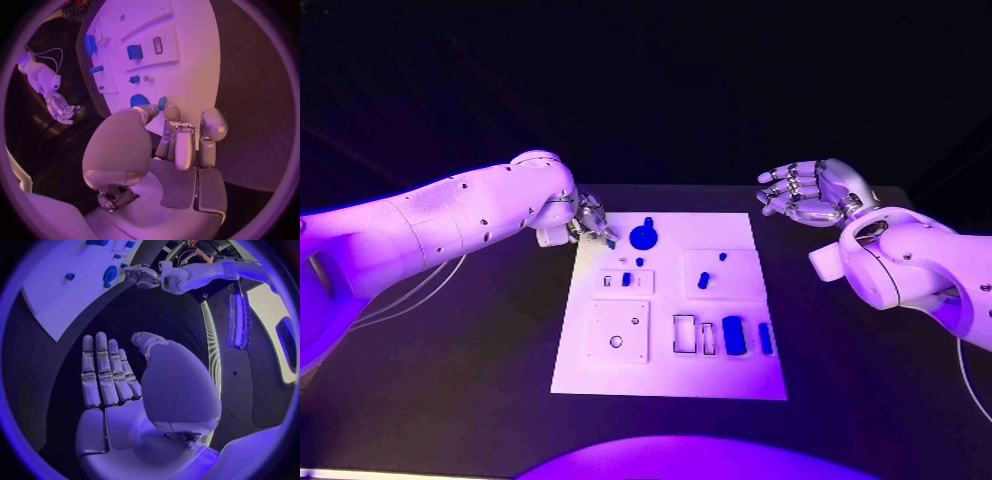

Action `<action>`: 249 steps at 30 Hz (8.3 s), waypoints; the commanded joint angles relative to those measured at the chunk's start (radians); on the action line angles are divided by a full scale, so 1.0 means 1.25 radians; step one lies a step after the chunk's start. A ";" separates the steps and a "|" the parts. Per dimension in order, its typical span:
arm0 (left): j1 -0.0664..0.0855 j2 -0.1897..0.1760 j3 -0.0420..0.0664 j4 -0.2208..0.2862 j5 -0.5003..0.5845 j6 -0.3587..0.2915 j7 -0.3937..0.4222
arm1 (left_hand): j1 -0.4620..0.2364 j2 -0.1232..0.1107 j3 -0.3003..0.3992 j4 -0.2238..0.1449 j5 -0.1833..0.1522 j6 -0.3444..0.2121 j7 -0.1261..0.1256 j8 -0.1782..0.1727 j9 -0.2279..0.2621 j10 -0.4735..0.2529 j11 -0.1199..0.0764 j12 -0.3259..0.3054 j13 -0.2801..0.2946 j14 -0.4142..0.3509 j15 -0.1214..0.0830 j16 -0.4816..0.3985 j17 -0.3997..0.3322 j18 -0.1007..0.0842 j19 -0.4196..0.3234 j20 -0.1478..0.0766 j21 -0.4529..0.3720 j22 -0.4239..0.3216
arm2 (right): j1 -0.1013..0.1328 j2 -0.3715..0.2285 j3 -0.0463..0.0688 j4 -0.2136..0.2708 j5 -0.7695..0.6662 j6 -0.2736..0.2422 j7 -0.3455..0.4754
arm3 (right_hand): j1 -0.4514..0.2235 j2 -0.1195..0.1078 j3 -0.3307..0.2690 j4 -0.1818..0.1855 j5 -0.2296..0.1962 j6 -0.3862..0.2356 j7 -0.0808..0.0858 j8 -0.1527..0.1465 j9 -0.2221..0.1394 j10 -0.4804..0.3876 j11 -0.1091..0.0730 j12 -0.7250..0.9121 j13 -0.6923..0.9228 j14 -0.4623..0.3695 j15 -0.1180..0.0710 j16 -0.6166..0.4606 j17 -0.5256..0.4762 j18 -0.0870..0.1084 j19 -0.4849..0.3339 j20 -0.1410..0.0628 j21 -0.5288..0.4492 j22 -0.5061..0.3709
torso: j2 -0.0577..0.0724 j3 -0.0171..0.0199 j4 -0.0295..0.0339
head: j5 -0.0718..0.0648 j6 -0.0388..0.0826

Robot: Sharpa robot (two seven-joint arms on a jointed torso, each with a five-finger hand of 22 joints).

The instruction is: Assemble the parts on the task board

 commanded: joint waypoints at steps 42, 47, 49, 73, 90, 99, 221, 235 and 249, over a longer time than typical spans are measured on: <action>-0.011 -0.208 0.001 0.341 -0.051 -0.131 0.046 | -0.043 -0.108 0.240 -0.176 0.097 0.060 -0.011 0.007 0.036 0.097 -0.015 0.038 0.057 0.082 -0.018 0.050 0.207 -0.016 0.078 -0.015 0.077 0.120 | -0.004 -0.006 -0.002 -0.008 0.001 -0.012 -0.006 | -0.016 0.003 0.003 -0.004 0.026 -0.009 0.032 0.008 -0.003 -0.008 0.010 -0.003 -0.026 -0.004 0.007 -0.023 -0.011 0.008 0.001 0.004 -0.019 -0.022 | -0.001 0.0002 0.0035 | 0.014 -0.009; -0.024 -0.222 0.000 0.372 -0.064 -0.141 0.039 | -0.044 -0.109 0.242 -0.177 0.099 0.062 -0.012 0.006 0.036 0.100 -0.016 0.040 0.061 0.082 -0.019 0.049 0.207 -0.017 0.081 -0.015 0.080 0.125 | -0.005 -0.006 -0.002 -0.008 0.001 -0.012 -0.005 | -0.015 0.003 0.003 -0.005 0.032 -0.010 0.032 0.008 -0.003 -0.009 0.010 -0.003 -0.030 -0.005 0.007 -0.026 -0.013 0.008 0.002 0.004 -0.020 -0.025 | -0.002 -0.0009 0.0041 | 0.016 -0.011; -0.028 -0.226 -0.001 0.378 -0.068 -0.144 0.035 | -0.044 -0.109 0.243 -0.177 0.099 0.063 -0.012 0.006 0.036 0.101 -0.016 0.041 0.062 0.082 -0.019 0.049 0.206 -0.017 0.081 -0.015 0.080 0.126 | -0.005 -0.006 -0.002 -0.009 0.001 -0.011 -0.007 | -0.015 0.003 0.003 -0.006 0.034 -0.010 0.033 0.008 -0.004 -0.009 0.011 -0.003 -0.032 -0.005 0.008 -0.028 -0.013 0.008 0.001 0.004 -0.021 -0.027 | -0.001 -0.0008 0.0033 | 0.018 -0.011; -0.063 -0.226 -0.012 0.378 -0.081 -0.149 0.021 | -0.048 -0.110 0.247 -0.179 0.103 0.068 -0.014 0.004 0.036 0.108 -0.017 0.047 0.070 0.080 -0.020 0.047 0.202 -0.019 0.087 -0.016 0.086 0.135 | -0.006 -0.008 -0.002 -0.010 0.001 -0.007 -0.010 | -0.019 0.004 0.003 -0.010 0.038 -0.018 0.037 0.009 -0.006 -0.020 0.016 -0.002 -0.051 -0.020 0.015 -0.052 -0.025 0.007 -0.014 0.011 -0.033 -0.050 | 0.000 0.0000 0.0006 | 0.023 -0.019; -0.064 -0.225 -0.011 0.376 -0.082 -0.153 0.018 | -0.049 -0.110 0.249 -0.179 0.104 0.069 -0.014 0.003 0.037 0.110 -0.018 0.049 0.073 0.081 -0.020 0.047 0.203 -0.019 0.088 -0.017 0.087 0.137 | -0.006 -0.008 -0.002 -0.010 0.002 -0.006 -0.010 | -0.021 0.004 0.003 -0.009 0.038 -0.018 0.038 0.009 -0.007 -0.020 0.017 -0.002 -0.052 -0.022 0.016 -0.055 -0.026 0.007 -0.016 0.012 -0.033 -0.053 | 0.000 0.0002 0.0007 | 0.020 -0.021; -0.064 -0.224 -0.011 0.377 -0.085 -0.153 0.017 | -0.050 -0.111 0.250 -0.179 0.104 0.070 -0.014 0.003 0.037 0.111 -0.018 0.050 0.075 0.080 -0.021 0.047 0.203 -0.019 0.089 -0.017 0.087 0.138 | -0.006 -0.009 -0.002 -0.009 0.002 -0.005 -0.011 | -0.021 0.004 0.003 -0.009 0.038 -0.018 0.038 0.009 -0.007 -0.020 0.017 -0.002 -0.053 -0.022 0.016 -0.055 -0.027 0.007 -0.016 0.012 -0.033 -0.053 | -0.001 0.0002 0.0007 | 0.020 -0.022; -0.104 -0.274 0.003 0.457 -0.136 -0.323 0.030 | -0.065 -0.121 0.269 -0.194 0.130 0.089 -0.021 -0.004 0.040 0.133 -0.025 0.067 0.104 0.078 -0.027 0.041 0.193 -0.022 0.097 -0.023 0.097 0.151 | -0.012 -0.011 -0.002 -0.011 0.004 0.005 -0.007 | -0.023 0.004 0.002 -0.010 0.041 -0.018 0.038 0.011 -0.007 -0.020 0.017 0.001 -0.059 -0.020 0.017 -0.060 -0.030 0.008 -0.019 0.014 -0.033 -0.062 | -0.001 0.0006 -0.0002 | 0.022 -0.042; -0.107 -0.268 0.003 0.448 -0.146 -0.317 0.033 | -0.065 -0.121 0.269 -0.194 0.130 0.089 -0.021 -0.004 0.040 0.133 -0.025 0.067 0.104 0.078 -0.027 0.041 0.193 -0.022 0.097 -0.023 0.097 0.151 | -0.012 -0.010 -0.002 -0.011 0.004 0.005 -0.007 | -0.023 0.004 0.002 -0.010 0.041 -0.018 0.038 0.011 -0.007 -0.020 0.017 0.001 -0.059 -0.020 0.017 -0.060 -0.030 0.008 -0.019 0.014 -0.033 -0.062 | -0.001 0.0002 0.0007 | 0.023 -0.044; -0.114 -0.263 0.003 0.444 -0.172 -0.311 0.039 | -0.067 -0.121 0.270 -0.195 0.131 0.089 -0.021 -0.004 0.040 0.134 -0.025 0.067 0.104 0.078 -0.027 0.041 0.193 -0.022 0.098 -0.023 0.097 0.152 | -0.012 -0.009 -0.002 -0.012 0.004 0.007 -0.008 | -0.024 0.004 0.001 -0.011 0.041 -0.018 0.038 0.012 -0.007 -0.021 0.017 0.002 -0.061 -0.019 0.017 -0.062 -0.031 0.009 -0.020 0.014 -0.033 -0.065 | -0.001 -0.0003 0.0008 | 0.023 -0.045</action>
